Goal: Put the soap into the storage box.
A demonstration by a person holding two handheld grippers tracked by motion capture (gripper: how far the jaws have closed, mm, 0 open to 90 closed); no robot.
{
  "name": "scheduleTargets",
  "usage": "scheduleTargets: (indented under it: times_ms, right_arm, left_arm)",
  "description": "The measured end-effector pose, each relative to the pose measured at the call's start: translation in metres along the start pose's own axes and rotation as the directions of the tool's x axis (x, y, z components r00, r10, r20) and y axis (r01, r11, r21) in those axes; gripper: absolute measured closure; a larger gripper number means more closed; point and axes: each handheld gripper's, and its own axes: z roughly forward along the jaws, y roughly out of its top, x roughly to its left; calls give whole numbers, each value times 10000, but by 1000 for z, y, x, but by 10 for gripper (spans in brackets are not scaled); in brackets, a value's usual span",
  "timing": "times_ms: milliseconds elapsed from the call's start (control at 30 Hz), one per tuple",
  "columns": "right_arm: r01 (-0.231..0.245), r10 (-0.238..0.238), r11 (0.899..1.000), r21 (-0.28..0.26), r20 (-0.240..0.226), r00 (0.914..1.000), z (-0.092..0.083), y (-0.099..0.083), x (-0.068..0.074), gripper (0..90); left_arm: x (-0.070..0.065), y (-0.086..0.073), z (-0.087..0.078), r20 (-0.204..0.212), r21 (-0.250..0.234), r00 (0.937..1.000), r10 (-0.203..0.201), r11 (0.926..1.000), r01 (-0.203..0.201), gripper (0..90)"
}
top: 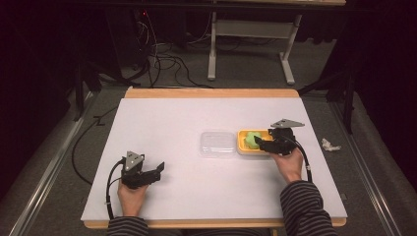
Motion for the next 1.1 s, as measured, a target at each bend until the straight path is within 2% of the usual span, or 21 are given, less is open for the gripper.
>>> scheduleTargets:
  times_ms: [67,533,800,1000,1100]
  right_arm:
    - [-57,55,9997,-242,-64,10000,-6,1,-1,352]
    - [-3,3,9964,-845,-8,10000,-25,-4,-5,329]
    - [-223,227,9932,-1142,16,9997,-37,-9,-8,327]
    - [-213,220,9907,-1344,31,9998,-43,-12,-11,324]
    - [-376,390,9889,-1438,64,9992,-49,-15,-12,324]
  left_arm:
    - [0,0,0,5,2,10000,-11,10000,11,163]
    - [0,0,0,4,-8,10000,-22,10000,22,163]
    - [0,0,0,7,-6,10000,-9,10000,9,163]
    - [0,0,0,-7,-26,10000,6,10000,-6,164]
    - [0,0,0,0,-35,10000,-34,10000,34,164]
